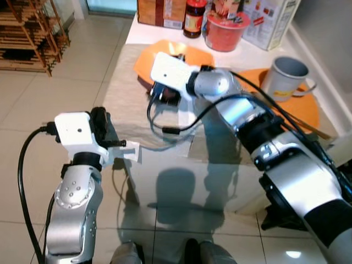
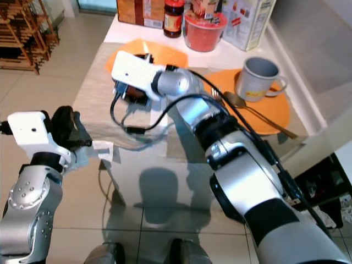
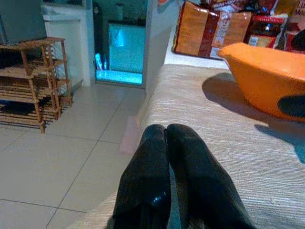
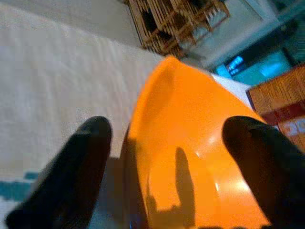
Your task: Setting the table
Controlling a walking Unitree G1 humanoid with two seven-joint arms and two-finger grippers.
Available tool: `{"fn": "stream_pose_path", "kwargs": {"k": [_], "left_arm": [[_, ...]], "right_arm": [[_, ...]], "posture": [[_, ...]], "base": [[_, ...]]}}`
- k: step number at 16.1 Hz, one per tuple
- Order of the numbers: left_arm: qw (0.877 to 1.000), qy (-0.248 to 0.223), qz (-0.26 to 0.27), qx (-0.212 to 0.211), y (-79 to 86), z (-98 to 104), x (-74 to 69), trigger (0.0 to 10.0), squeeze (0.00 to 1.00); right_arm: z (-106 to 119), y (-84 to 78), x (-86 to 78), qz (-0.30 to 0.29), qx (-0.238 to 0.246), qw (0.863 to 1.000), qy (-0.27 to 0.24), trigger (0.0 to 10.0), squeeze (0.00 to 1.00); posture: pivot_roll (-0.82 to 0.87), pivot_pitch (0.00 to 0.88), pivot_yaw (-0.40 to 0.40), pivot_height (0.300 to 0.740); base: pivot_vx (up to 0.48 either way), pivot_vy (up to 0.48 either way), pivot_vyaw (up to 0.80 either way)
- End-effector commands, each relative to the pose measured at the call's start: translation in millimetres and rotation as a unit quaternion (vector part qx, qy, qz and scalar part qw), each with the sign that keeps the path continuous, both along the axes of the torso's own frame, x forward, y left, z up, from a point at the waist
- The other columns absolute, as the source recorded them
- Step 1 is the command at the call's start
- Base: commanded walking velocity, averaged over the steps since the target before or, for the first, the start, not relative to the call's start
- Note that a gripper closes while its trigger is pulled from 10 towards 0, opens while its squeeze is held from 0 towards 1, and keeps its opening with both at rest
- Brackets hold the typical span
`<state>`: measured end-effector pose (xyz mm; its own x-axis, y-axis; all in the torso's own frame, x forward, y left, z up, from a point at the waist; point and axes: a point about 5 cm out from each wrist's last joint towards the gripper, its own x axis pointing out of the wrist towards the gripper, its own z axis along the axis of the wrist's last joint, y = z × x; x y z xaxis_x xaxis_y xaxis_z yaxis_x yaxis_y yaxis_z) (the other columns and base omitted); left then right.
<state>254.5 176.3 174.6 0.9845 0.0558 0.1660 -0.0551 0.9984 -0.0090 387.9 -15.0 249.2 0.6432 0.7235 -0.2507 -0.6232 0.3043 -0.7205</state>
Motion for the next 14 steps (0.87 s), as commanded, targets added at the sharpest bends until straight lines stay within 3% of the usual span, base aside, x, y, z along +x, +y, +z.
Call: {"fn": "stream_pose_path", "kwargs": {"k": [1,3,10,14], "left_arm": [[1.000,-0.004,-0.008,0.008,-4.0,1,-3.7,10.0,0.00],[1.000,-0.002,-0.013,0.010,-5.8,1,-4.6,10.0,0.00],[1.000,-0.002,-0.013,0.015,-5.7,1,-1.5,10.0,0.00],[1.000,-0.003,-0.017,0.015,-7.6,1,1.1,10.0,0.00]], "right_arm": [[-9,-3.8,2.3,-0.017,-0.028,0.999,0.013,0.0,0.00],[-13,-8.0,4.5,-0.030,-0.049,0.998,0.025,0.0,0.00],[4,-4.2,5.0,-0.027,-0.023,0.999,0.010,0.0,0.00],[7,-4.9,4.5,-0.018,-0.037,0.999,0.002,0.0,0.00]], "posture": [[-0.02,0.122,-0.058,0.740],[-0.02,0.125,-0.059,0.740],[-0.03,0.112,-0.056,0.740],[-0.03,0.106,-0.054,0.740]], "base": [[0.000,0.000,0.00],[0.000,0.000,0.00],[0.000,0.000,0.00],[0.000,0.000,0.00]]}}
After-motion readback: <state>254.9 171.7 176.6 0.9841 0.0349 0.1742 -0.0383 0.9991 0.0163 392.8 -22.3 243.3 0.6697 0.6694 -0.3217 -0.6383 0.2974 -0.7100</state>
